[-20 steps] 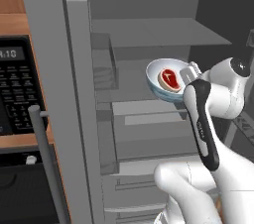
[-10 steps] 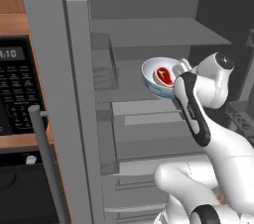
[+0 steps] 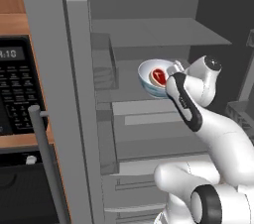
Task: Place one of the steaks on the plate and the other in the bowl. Then place the bowl in the fridge.
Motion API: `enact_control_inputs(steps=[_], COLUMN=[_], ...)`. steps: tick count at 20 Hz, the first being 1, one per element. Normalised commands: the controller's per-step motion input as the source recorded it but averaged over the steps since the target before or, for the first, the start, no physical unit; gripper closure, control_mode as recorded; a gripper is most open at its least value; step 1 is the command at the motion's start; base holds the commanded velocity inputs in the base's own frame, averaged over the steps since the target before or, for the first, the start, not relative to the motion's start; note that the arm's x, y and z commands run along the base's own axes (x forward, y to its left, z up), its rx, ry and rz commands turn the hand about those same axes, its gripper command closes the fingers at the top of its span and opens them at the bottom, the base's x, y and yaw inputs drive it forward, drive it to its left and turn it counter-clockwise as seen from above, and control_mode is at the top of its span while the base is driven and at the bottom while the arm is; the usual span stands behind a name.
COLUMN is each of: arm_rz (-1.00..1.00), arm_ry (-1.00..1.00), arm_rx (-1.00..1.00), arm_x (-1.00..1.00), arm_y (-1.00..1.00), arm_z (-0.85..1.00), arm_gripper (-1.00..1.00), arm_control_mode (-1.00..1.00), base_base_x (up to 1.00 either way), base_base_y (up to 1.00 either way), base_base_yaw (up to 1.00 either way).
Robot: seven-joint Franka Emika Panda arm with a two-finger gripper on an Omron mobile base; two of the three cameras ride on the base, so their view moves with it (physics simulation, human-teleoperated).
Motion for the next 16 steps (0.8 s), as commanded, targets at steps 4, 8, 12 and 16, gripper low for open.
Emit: enact_control_inputs(steps=[4,8,12,16], arm_rz=[0.0,0.0,0.0,0.0], arm_ry=[0.0,0.0,0.0,0.0], arm_rx=[0.0,0.0,0.0,0.0], arm_x=[0.28,0.24,0.27,0.32], arm_y=[0.0,0.0,0.0,0.0], arm_z=[-0.19,-0.13,-0.07,-0.06], arm_gripper=[1.0,1.0,1.0,1.0], arm_control_mode=[-1.0,-1.0,-1.0,-1.0], base_base_x=[0.0,0.0,0.0,0.0], base_base_y=[0.0,0.0,0.0,0.0], base_base_yaw=[0.0,0.0,0.0,0.0])
